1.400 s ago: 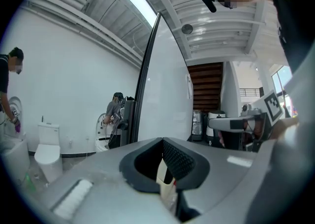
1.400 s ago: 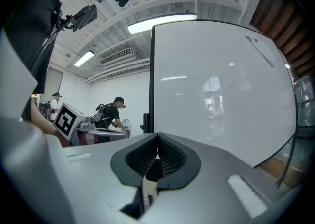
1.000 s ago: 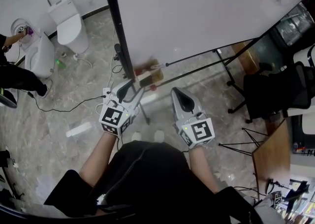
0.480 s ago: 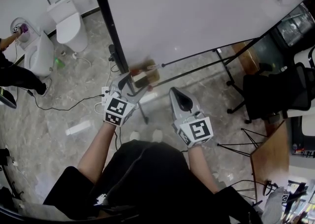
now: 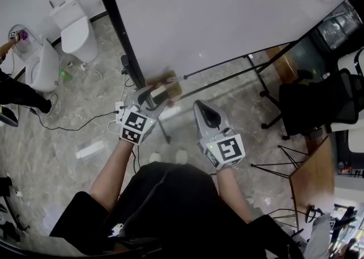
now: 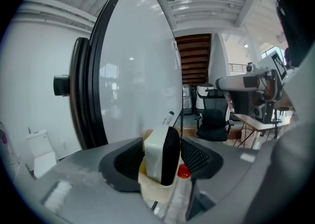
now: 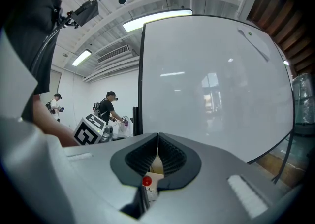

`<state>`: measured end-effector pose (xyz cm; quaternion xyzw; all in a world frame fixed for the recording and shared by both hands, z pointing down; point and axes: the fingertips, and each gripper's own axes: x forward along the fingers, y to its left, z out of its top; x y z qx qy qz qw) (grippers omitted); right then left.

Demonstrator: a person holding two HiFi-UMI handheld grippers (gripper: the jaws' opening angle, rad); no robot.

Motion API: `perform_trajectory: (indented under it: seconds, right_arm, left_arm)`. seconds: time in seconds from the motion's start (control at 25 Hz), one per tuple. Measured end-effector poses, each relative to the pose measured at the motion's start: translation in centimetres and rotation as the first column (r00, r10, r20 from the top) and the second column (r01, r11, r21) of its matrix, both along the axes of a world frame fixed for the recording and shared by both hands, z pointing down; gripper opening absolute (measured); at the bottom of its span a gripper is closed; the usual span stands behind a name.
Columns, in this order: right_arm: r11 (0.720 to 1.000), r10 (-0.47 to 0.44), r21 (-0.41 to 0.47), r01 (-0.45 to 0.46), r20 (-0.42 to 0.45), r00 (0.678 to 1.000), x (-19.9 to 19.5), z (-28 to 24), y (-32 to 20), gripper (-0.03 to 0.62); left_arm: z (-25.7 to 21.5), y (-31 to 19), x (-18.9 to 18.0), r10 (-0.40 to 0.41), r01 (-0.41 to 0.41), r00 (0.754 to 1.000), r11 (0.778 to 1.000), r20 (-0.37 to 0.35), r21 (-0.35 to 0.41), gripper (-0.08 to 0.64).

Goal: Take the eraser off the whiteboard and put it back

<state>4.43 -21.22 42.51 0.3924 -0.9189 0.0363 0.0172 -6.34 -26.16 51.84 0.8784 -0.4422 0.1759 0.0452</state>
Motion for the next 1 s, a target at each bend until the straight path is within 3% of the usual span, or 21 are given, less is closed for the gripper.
perform_trajectory:
  seconds: [0.48, 0.76, 1.0]
  right_arm:
    - [0.999, 0.033, -0.003, -0.033, 0.007, 0.999, 0.8, 0.0, -0.1, 0.011]
    - [1.0, 0.017, 0.014, -0.017, 0.016, 1.0, -0.1, -0.5, 0.2, 0.011]
    - [0.999, 0.002, 0.036, -0.003, 0.026, 1.0, -0.8, -1.3, 0.7, 0.011]
  left_arm:
    - [-0.3, -0.1, -0.2, -0.006, 0.006, 0.999, 1.0, -0.04, 0.001, 0.207]
    - [-2.1, 0.4, -0.4, -0.008, 0.012, 0.997, 0.999, -0.075, 0.048, 0.206]
    - [-6.5, 1.5, -0.6, -0.026, 0.039, 0.993, 0.992, -0.112, 0.116, 0.204]
